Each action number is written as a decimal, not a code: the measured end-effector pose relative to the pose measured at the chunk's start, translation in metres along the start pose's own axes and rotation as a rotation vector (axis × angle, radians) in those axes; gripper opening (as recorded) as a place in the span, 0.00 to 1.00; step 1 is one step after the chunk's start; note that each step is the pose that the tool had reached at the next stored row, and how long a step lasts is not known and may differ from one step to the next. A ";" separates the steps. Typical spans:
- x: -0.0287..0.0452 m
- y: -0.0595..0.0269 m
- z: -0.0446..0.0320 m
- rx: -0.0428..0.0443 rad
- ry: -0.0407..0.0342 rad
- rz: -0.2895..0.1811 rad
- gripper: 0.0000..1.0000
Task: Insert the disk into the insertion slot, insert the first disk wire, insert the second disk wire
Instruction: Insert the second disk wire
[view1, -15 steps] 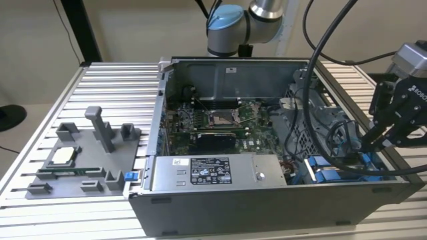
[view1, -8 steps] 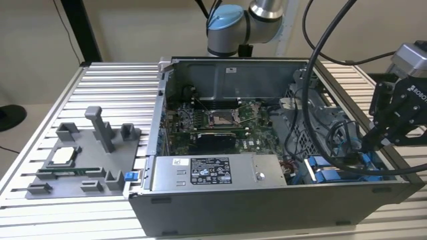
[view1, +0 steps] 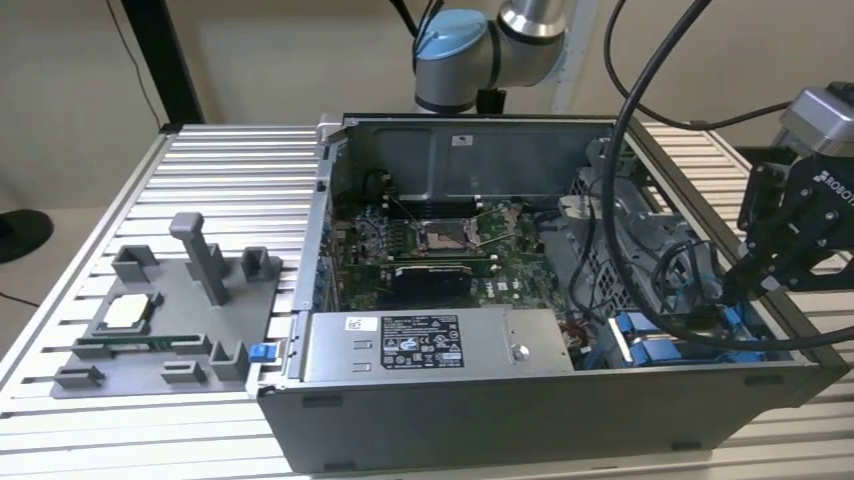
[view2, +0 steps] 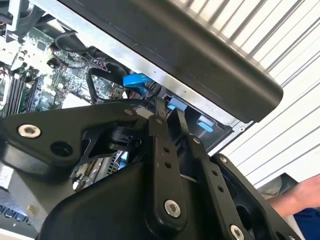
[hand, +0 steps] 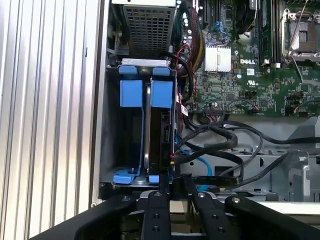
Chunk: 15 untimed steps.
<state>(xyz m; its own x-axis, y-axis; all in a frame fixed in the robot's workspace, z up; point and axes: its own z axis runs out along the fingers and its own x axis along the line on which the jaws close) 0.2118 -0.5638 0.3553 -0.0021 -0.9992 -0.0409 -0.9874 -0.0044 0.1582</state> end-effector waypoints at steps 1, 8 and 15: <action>0.0000 0.0003 0.0000 0.0003 -0.0002 0.000 1.00; 0.0000 0.0013 0.0004 0.0022 -0.0018 0.000 0.00; 0.0000 0.0018 0.0005 0.0023 -0.0018 0.000 0.00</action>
<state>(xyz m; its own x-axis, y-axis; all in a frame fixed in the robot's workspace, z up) 0.2099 -0.5638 0.3551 -0.0020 -0.9991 -0.0428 -0.9878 -0.0047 0.1559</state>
